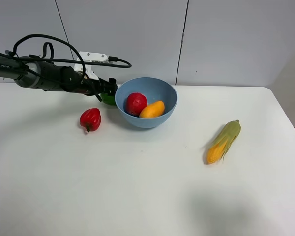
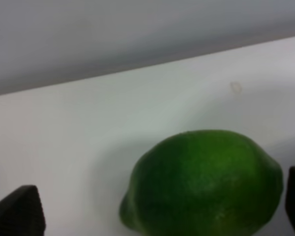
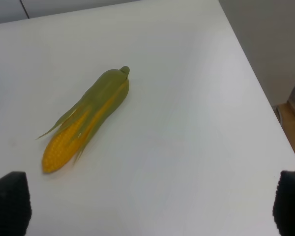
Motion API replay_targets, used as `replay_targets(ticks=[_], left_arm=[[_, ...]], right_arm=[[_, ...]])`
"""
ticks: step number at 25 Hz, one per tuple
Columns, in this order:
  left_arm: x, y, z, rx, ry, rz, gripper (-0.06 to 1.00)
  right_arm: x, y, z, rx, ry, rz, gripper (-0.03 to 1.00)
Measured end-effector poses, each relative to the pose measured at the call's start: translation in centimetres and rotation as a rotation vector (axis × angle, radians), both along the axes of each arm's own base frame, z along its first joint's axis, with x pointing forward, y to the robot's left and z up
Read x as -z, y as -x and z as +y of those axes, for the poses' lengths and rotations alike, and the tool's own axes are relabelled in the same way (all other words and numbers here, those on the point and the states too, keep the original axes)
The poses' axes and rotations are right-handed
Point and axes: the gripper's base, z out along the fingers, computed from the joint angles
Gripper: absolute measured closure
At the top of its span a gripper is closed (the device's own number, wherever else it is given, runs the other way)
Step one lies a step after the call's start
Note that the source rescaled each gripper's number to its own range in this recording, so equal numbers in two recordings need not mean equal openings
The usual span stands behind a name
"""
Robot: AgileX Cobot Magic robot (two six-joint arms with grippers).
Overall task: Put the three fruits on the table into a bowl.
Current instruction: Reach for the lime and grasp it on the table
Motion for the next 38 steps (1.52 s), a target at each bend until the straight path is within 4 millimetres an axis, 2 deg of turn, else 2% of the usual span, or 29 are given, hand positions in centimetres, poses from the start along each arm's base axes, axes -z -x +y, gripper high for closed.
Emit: replay_targets(ticks=[7,11,18,22,26,31,32,33,35,36,37,38], left_arm=[[2.0,0.1,-0.9,0.006,0.001,0.014,-0.06],[1.7,-0.3,-1.0,0.001,0.007,-0.019,-0.06],[1.2,-2.4,-1.7,-0.002,0.031,-0.060,-0.06],[1.8,-3.0,-2.0,0.001,0.031,-0.052,-0.06],[3.2,-3.0,-2.0,-0.011,0.036,-0.011,-0.06],[3.6,-3.2,-1.9,-0.028,0.050,-0.009,-0.05],[3.8,-3.2,-1.8,-0.032,0.050,-0.005,0.01],[3.9,-3.2,-1.8,-0.032,0.049,0.001,0.17],[4.4,-3.1,-1.8,-0.027,0.041,0.025,0.62],[4.6,-3.0,-1.7,-0.025,0.036,0.034,0.80],[4.7,-3.0,-1.7,-0.023,0.033,0.035,0.88],[4.7,-3.0,-1.7,-0.021,0.031,0.036,0.89]], right_arm=[[0.0,0.0,0.0,0.000,0.000,0.000,-0.02],[0.0,0.0,0.0,0.000,0.000,0.000,-0.02],[0.0,0.0,0.0,0.000,0.000,0.000,-0.02],[0.0,0.0,0.0,0.000,0.000,0.000,-0.02],[0.0,0.0,0.0,0.000,0.000,0.000,-0.02],[0.0,0.0,0.0,0.000,0.000,0.000,-0.02],[0.0,0.0,0.0,0.000,0.000,0.000,-0.02],[0.0,0.0,0.0,0.000,0.000,0.000,-0.02],[0.0,0.0,0.0,0.000,0.000,0.000,-0.02],[0.0,0.0,0.0,0.000,0.000,0.000,-0.02],[0.0,0.0,0.0,0.000,0.000,0.000,-0.02],[0.0,0.0,0.0,0.000,0.000,0.000,-0.02]])
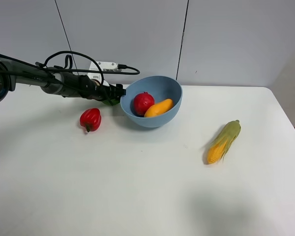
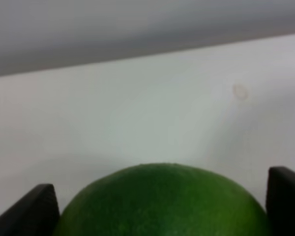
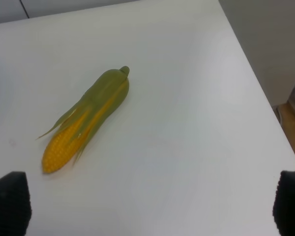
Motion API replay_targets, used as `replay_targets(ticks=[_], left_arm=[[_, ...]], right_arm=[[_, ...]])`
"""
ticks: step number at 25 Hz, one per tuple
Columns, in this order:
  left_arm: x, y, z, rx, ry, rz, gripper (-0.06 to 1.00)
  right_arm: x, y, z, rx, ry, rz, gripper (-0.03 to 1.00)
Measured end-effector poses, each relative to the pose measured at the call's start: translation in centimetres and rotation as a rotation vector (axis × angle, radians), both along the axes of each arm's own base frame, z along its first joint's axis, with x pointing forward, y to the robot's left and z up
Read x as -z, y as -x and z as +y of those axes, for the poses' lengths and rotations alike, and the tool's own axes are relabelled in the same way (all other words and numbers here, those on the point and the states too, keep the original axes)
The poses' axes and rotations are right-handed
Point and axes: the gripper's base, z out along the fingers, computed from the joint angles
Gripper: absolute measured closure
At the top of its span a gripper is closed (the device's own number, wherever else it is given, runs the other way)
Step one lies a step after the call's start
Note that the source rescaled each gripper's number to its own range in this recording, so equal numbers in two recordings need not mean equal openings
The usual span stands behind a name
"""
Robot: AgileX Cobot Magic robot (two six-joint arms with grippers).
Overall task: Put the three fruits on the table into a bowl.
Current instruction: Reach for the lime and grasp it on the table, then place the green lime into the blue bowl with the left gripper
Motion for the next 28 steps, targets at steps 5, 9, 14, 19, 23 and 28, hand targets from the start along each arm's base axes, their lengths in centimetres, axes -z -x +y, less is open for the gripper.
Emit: replay_targets(ticks=[5,9,14,19,23,28], left_arm=[[0.0,0.0,0.0,0.002,-0.002,0.003,0.89],[-0.1,0.1,0.0,0.003,-0.001,0.009,0.89],[-1.2,0.2,0.0,0.003,0.008,0.012,0.92],[-4.7,0.1,0.0,0.003,0.030,-0.051,0.93],[-8.3,0.5,0.1,-0.003,0.064,-0.100,0.93],[-13.1,1.8,-0.6,0.023,0.099,-0.148,0.93]], right_arm=[[0.0,0.0,0.0,0.000,0.000,0.000,-0.02],[0.0,0.0,0.0,0.000,0.000,0.000,-0.02],[0.0,0.0,0.0,0.000,0.000,0.000,-0.02],[0.0,0.0,0.0,0.000,0.000,0.000,-0.03],[0.0,0.0,0.0,0.000,0.000,0.000,-0.02],[0.0,0.0,0.0,0.000,0.000,0.000,-0.02]])
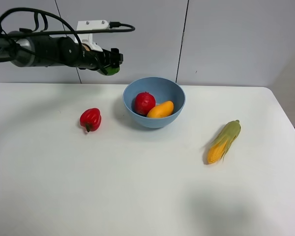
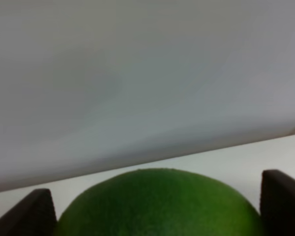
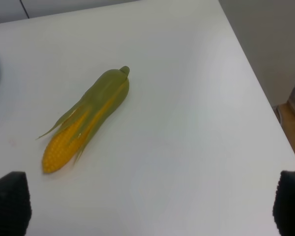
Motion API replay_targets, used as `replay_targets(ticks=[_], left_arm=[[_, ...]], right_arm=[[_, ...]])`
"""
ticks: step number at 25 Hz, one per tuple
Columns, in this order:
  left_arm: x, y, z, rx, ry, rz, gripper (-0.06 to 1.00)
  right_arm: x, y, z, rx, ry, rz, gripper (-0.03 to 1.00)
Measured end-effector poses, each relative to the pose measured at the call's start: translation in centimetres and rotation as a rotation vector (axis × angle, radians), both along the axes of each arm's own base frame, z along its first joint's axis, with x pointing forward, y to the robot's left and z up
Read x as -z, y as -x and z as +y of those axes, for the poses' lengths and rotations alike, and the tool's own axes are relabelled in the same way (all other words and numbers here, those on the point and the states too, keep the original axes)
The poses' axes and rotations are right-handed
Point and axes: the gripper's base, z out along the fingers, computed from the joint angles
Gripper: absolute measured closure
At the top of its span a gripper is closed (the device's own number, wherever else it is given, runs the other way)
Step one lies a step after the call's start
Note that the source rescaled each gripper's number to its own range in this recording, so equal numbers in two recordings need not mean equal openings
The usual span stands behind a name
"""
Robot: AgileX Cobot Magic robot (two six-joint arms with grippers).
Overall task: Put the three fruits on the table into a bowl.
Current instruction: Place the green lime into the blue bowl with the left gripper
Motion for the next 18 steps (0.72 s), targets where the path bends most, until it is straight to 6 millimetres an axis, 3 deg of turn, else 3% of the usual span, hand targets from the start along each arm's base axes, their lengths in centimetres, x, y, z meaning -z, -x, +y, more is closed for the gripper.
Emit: replay_targets(ticks=[3,8,12,18], left_arm=[[-1.7,1.5,-2.2,0.059,0.012,-0.002,0.93],[-1.8,4.1,-7.0,0.180,0.005,0.014,0.93],[-0.3,5.2,-9.4,0.238,-0.013,0.051,0.93],[3.9,5.2,-10.6,0.265,-0.062,0.132,0.93]], right_arm=[[0.0,0.0,0.0,0.000,0.000,0.000,-0.02],[0.0,0.0,0.0,0.000,0.000,0.000,-0.02],[0.0,0.0,0.0,0.000,0.000,0.000,-0.03],[0.0,0.0,0.0,0.000,0.000,0.000,-0.03]])
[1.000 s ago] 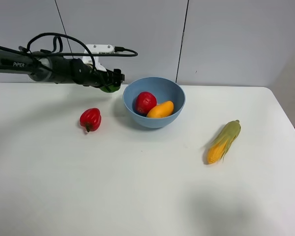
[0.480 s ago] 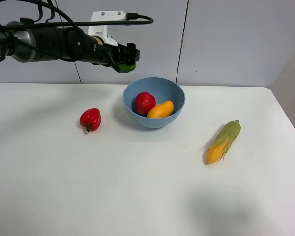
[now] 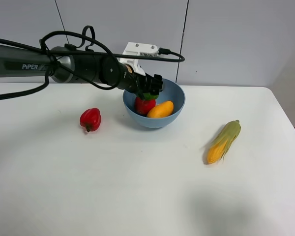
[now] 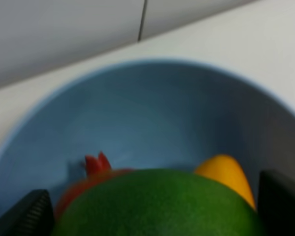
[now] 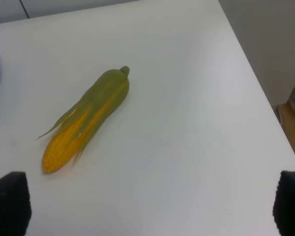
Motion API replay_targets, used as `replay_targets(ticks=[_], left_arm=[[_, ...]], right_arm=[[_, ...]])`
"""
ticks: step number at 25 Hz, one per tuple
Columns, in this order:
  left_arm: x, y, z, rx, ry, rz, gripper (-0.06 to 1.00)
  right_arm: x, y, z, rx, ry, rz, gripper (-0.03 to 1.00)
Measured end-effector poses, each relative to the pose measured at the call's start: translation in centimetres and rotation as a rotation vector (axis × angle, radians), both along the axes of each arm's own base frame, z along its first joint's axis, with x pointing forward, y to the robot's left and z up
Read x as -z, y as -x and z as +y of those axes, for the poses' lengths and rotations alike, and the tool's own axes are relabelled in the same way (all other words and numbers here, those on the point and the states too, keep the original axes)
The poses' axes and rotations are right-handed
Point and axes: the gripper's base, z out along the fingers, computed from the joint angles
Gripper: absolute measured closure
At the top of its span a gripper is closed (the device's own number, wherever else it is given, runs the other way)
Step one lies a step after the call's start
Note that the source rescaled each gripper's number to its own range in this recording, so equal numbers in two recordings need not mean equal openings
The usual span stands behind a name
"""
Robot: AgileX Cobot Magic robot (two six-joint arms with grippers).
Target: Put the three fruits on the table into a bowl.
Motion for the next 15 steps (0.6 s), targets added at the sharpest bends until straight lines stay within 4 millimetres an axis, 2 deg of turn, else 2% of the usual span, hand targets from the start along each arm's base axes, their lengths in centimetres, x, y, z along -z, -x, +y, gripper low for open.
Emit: replay_targets(ticks=[2,3,4,5,6,7,8,10,12,15], left_arm=[[0.8,0.2,-0.4,0.005,-0.004,0.019,0.94],[1.0,0.3,-0.6,0.006,-0.004,0.025,0.86],[1.0,0.4,-0.7,0.002,0.004,0.034,0.58],[0.9,0.4,-0.7,-0.003,0.013,0.039,0.35],[0.5,0.5,-0.7,-0.010,0.026,0.037,0.18],[0.0,0.5,-0.7,-0.017,0.041,0.036,0.08],[-0.7,0.6,-0.7,-0.020,0.055,0.028,0.03],[-3.2,0.9,-0.4,-0.022,0.091,-0.014,-0.01],[-6.4,1.3,0.2,-0.027,0.131,-0.077,-0.02],[-12.3,2.1,2.4,-0.038,0.183,-0.202,-0.02]], right_arm=[[0.0,0.0,0.0,0.000,0.000,0.000,-0.03],[0.0,0.0,0.0,0.000,0.000,0.000,-0.03],[0.0,0.0,0.0,0.000,0.000,0.000,-0.03],[0.0,0.0,0.0,0.000,0.000,0.000,-0.03],[0.0,0.0,0.0,0.000,0.000,0.000,-0.03],[0.0,0.0,0.0,0.000,0.000,0.000,-0.03],[0.0,0.0,0.0,0.000,0.000,0.000,-0.03],[0.0,0.0,0.0,0.000,0.000,0.000,-0.03],[0.0,0.0,0.0,0.000,0.000,-0.001,-0.03],[0.0,0.0,0.0,0.000,0.000,-0.001,-0.03]])
